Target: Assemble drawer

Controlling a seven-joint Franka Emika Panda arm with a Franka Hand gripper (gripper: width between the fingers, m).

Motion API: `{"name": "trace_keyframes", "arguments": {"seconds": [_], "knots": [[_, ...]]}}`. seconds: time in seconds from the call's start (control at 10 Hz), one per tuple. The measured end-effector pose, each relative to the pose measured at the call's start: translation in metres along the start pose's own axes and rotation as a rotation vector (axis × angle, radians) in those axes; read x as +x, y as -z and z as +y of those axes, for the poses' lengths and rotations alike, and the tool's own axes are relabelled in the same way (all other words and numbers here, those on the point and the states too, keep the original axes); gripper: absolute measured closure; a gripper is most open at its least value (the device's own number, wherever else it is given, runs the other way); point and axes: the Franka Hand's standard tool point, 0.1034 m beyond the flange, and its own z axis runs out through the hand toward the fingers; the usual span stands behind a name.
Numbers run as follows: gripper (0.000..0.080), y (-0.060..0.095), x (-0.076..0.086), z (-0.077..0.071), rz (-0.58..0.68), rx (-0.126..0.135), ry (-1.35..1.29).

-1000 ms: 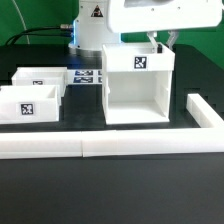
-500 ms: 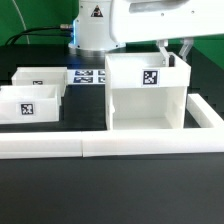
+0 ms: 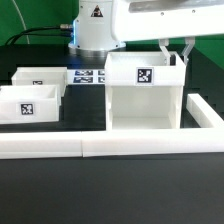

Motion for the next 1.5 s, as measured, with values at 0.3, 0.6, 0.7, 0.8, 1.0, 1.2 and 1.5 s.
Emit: {"name": "trace_keyframes", "arguments": {"seconds": [0.3,0.6,0.7,0.8,1.0,1.2,1.5], "knots": [[0.0762,0.001,0.0,-0.004,-0.001,0.017,-0.311],[0.0761,0.0,0.005,-0.008,0.001,0.02,-0.621],[0.0761,0.001,0.007,-0.009,0.01,0.023,-0.676],[0.0761,0.002,0.007,-0.011,0.008,0.029,-0.717],[0.0761,0.003,0.006,-0.015,0.001,0.042,-0.812],[0.0761,0.002,0.004,-0.018,-0.018,0.058,-0.98],[0.0761,-0.001,0.004,-0.017,-0.031,0.074,-1.285]]}}
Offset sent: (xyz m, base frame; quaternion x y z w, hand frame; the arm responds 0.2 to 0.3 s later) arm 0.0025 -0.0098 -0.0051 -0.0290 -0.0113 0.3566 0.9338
